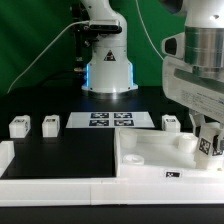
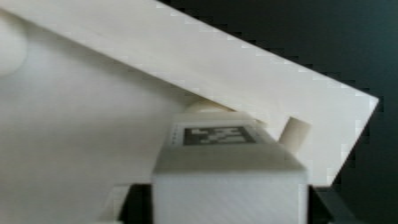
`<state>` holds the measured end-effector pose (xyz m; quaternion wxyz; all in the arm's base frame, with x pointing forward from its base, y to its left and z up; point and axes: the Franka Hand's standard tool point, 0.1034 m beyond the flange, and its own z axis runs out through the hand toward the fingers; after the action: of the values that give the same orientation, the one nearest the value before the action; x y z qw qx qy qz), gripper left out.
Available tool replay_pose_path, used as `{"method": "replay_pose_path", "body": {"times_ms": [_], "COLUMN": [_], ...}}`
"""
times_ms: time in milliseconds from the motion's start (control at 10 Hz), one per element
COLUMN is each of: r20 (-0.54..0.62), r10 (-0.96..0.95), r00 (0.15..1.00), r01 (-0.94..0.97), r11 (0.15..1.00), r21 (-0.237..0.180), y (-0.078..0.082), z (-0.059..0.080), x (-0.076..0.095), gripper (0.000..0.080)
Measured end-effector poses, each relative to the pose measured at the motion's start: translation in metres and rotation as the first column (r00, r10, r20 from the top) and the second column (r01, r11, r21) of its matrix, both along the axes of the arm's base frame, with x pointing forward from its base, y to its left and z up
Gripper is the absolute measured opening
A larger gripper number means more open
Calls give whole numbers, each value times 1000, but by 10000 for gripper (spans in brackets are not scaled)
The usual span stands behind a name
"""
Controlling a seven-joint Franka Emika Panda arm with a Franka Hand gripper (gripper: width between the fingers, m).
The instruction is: Assemble one leg
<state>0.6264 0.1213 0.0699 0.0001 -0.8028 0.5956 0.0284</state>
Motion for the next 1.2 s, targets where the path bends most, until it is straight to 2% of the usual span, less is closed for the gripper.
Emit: {"method": "replay_pose_path", "body": {"times_ms": [200, 400, 800, 1000, 1100, 1200], "r20": [-2, 6, 5, 7, 7, 7], "r10": [-242, -451, -535, -508, -497, -494], "r00": [970, 892, 845, 861, 868, 869], "r01": [242, 451, 535, 508, 497, 494], "r11": [970, 892, 844, 861, 867, 869], "r21": [-14, -35, -28, -28, -27, -27], "y": [1, 2, 2, 1, 2, 3], "z": [1, 2, 3, 2, 2, 2], "x": [1, 1, 1, 1, 1, 1], "gripper": [293, 293, 293, 293, 399, 399]}}
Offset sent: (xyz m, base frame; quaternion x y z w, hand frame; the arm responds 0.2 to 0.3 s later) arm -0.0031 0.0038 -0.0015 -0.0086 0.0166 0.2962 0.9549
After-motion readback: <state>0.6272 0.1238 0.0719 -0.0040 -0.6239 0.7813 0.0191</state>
